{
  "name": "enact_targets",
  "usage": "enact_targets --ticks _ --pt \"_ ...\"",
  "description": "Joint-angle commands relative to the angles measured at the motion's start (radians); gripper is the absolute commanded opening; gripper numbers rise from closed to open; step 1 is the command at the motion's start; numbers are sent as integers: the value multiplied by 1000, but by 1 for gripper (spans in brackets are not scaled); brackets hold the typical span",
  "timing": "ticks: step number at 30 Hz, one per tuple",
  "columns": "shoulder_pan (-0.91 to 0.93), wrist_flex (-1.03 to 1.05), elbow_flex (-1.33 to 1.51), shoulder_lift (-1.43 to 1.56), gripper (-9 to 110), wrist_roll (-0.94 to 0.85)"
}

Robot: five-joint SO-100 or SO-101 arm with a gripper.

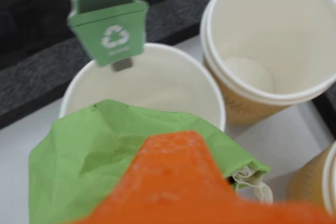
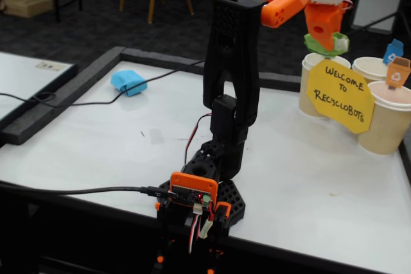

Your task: Sort rubbish by color.

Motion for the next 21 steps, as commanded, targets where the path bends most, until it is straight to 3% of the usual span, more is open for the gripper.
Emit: enact_targets --ticks 1,21 --pt "31 -18 -183 6 0 -6" --pt "-28 20 -324 -120 3 -6"
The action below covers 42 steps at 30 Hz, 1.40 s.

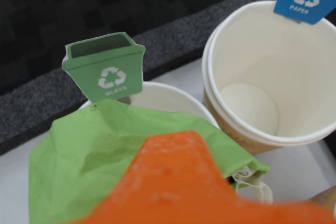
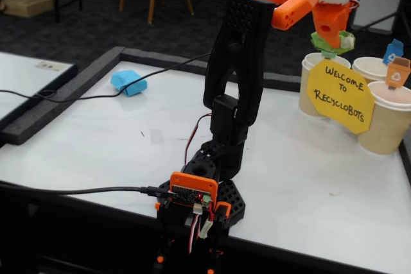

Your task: Sort rubbish by color.

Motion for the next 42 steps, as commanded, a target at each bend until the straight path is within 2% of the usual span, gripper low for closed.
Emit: enact_targets --ticks 1,25,29,35,42 --pt "-17 3 -138 35 3 -6" --pt "-11 18 -138 31 14 -6" --pt "-9 34 -141 34 12 -6" --pt "-37 101 -140 101 1 -6" --pt "-103 184 -104 267 0 -5"
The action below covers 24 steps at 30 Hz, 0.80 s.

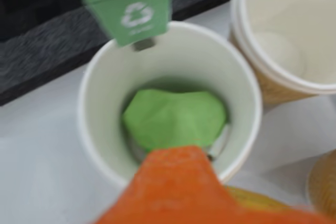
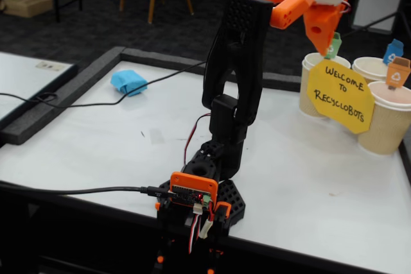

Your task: Sort rubbish by color.

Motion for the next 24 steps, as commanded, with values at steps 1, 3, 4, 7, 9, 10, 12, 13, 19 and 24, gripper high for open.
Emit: enact_targets --ticks 1,3,4,7,9,10,12,13,19,24 --pt "-60 48 -100 259 0 -5" --pt "-80 75 -83 313 0 -5" --pt "-89 87 -71 339 0 -5" --pt "-112 120 -26 416 0 -5" --pt "-124 135 21 469 0 -5" --pt "-132 138 51 499 0 -5" --pt "-141 146 106 552 0 -5" --pt "-147 152 132 575 0 -5" --pt "-206 184 276 710 0 -5" --pt "-278 190 408 854 0 -5"
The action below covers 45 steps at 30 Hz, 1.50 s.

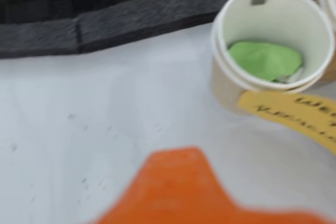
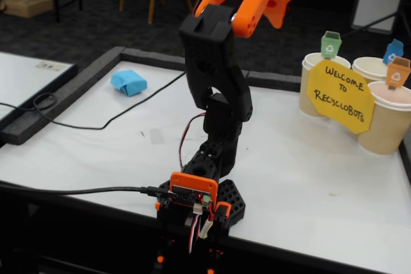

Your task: Sort rubbish by color.

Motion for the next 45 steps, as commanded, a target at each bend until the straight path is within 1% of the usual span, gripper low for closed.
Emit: enact_targets --ticks 1,6,13,17,27,33,45 --pt "-78 5 41 207 0 -5" --pt "-206 41 163 337 0 -6" --pt "-462 127 253 445 0 -6" --pt "-581 140 318 502 0 -6" --pt "-818 143 318 558 0 -6" --pt "-842 133 327 583 0 -6" --pt "-847 -11 414 607 0 -6"
